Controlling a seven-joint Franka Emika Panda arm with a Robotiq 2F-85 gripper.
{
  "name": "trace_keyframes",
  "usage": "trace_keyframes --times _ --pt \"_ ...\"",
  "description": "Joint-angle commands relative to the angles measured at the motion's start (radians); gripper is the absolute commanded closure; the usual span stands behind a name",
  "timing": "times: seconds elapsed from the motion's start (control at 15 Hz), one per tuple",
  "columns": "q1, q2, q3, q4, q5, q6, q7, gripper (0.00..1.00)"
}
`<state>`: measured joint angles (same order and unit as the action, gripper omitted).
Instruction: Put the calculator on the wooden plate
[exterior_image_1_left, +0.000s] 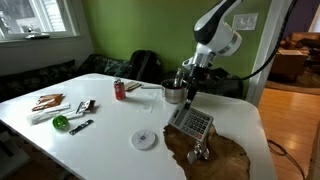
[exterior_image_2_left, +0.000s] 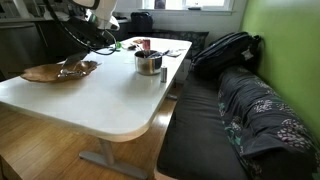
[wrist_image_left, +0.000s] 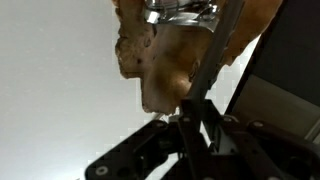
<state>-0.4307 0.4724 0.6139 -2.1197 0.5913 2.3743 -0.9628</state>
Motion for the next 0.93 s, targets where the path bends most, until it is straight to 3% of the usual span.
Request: trace_keyframes --times 0.0,0.2,0.53,0.87 --pt "0.067 -0.092 -0.033 -0.112 0.234 0.112 -0.194 0.96" --pt "0.138 -0.139 -0.094 -0.164 0.365 0.082 -0.32 0.96" --pt "0.255 -0.215 -0.249 -0.275 0.504 0.022 -0.453 0.96" --pt "0.293 -0.179 -0.377 -0.319 0.86 -0.038 -0.788 0.96"
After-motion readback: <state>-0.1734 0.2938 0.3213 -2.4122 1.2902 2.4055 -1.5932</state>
